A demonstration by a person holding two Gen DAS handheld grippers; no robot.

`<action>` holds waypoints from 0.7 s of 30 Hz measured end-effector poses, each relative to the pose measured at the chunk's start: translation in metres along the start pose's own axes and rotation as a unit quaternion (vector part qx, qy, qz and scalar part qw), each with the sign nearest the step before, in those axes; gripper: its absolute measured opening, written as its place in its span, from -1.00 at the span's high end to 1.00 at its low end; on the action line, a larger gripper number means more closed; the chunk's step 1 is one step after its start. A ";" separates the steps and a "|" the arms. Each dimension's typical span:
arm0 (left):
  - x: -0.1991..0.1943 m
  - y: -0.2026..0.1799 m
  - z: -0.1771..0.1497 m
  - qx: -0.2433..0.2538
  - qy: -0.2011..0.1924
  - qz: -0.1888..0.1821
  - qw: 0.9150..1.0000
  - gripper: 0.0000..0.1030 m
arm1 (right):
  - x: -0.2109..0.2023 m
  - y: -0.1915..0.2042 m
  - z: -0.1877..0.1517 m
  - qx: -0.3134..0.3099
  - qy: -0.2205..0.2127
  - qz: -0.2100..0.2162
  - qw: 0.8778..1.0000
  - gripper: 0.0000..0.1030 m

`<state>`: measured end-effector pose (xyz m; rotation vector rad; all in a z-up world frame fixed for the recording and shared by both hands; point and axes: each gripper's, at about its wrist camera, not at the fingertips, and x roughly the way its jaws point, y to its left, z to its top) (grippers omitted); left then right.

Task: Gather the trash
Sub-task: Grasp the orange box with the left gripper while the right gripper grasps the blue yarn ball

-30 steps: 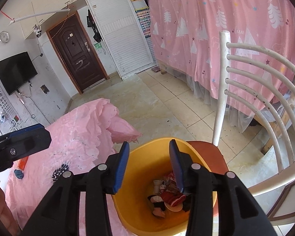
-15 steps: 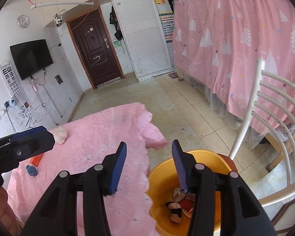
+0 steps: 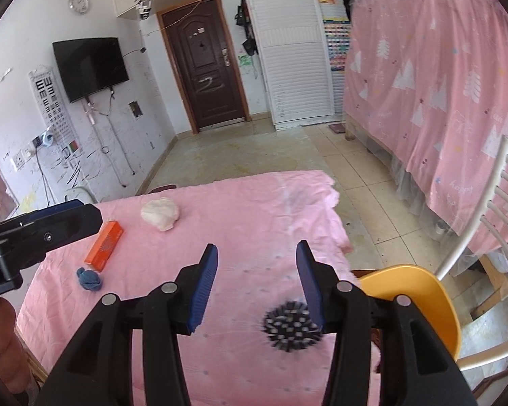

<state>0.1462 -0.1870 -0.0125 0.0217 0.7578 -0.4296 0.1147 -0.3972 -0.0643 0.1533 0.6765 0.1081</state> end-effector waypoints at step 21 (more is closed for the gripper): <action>0.008 0.105 -0.026 -0.061 0.054 0.081 0.993 0.07 | 0.045 0.121 -0.012 -0.091 0.049 0.047 0.994 0.25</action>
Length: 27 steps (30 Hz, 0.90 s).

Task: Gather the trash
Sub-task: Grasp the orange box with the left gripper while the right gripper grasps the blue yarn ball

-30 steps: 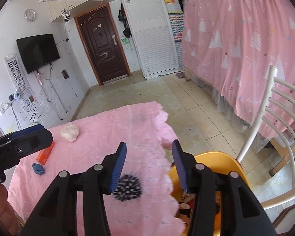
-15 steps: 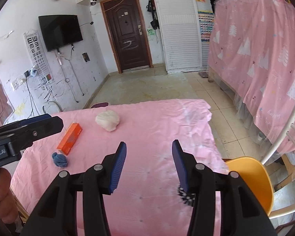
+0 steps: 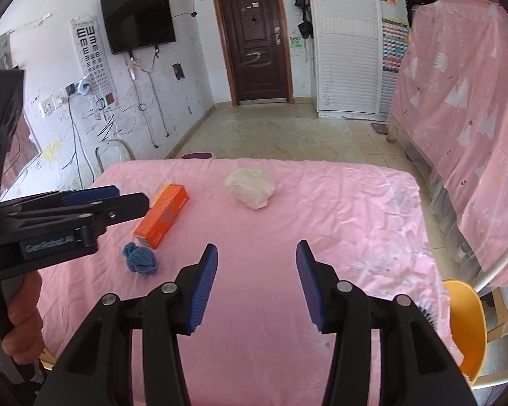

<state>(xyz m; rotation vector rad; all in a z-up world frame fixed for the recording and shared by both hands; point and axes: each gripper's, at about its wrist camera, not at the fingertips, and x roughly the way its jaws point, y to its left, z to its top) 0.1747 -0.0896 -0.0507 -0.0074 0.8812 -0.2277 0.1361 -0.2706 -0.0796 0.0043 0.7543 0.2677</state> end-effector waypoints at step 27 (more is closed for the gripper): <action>0.062 0.033 -0.012 -0.034 0.086 -0.016 0.996 0.58 | 0.041 0.053 -0.012 -0.053 0.053 0.049 0.996 0.22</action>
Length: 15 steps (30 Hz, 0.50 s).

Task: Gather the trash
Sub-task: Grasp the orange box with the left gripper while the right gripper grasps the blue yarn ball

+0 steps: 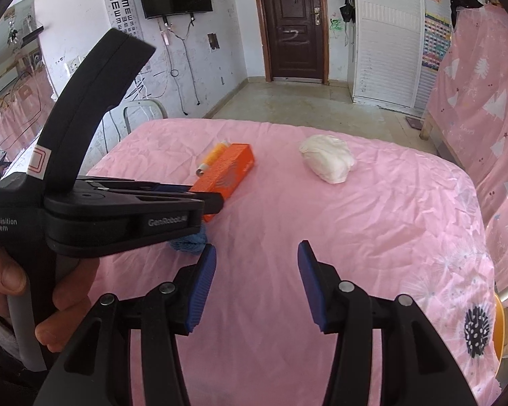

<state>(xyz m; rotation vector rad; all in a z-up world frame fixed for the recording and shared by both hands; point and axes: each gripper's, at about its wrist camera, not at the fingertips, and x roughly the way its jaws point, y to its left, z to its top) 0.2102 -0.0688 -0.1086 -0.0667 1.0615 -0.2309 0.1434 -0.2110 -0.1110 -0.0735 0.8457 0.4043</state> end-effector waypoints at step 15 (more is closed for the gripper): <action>-0.048 0.039 0.010 -0.046 -0.076 -0.011 0.996 0.58 | 0.036 0.038 0.015 -0.029 0.031 0.048 0.998 0.19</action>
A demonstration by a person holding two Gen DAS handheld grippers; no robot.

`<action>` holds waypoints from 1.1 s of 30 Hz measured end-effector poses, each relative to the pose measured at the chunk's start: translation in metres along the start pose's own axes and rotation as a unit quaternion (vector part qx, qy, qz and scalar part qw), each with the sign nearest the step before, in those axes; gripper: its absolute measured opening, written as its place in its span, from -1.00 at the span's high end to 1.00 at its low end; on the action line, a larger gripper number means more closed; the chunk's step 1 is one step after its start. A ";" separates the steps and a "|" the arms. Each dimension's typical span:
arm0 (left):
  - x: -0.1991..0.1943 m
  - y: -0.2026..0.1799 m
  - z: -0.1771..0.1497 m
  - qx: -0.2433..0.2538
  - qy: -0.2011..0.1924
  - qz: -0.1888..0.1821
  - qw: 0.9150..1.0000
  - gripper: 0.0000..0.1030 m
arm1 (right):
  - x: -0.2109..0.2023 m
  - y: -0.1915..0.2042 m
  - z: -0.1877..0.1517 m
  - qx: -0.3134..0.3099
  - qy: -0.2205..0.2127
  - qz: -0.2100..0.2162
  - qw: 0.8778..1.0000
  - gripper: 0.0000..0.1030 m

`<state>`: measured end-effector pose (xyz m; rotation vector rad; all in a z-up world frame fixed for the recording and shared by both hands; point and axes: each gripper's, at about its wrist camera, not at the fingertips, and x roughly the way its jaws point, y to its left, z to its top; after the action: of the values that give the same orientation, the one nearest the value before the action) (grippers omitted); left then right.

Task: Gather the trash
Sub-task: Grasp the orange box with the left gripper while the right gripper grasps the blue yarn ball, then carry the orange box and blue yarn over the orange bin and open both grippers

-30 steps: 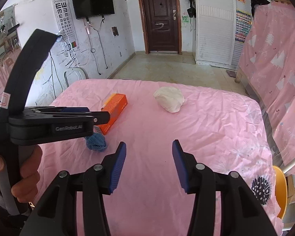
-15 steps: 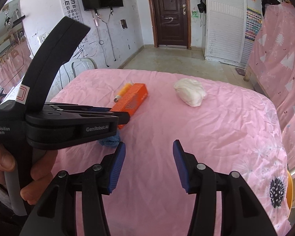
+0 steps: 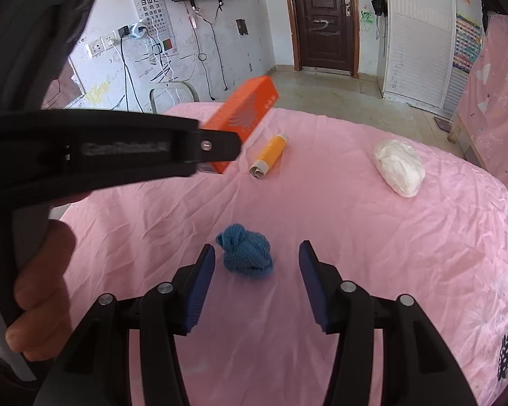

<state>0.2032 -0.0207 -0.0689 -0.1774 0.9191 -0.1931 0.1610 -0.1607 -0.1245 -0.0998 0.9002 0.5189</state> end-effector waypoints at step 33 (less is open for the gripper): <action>-0.037 -0.081 -0.020 0.065 -0.024 -0.003 0.998 0.58 | -0.083 -0.063 -0.035 0.089 -0.088 -0.050 0.991 0.65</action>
<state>0.1580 -0.0918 -0.0332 -0.0632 0.8560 -0.2530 0.1233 -0.2586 -0.0906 0.0630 0.7609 0.3464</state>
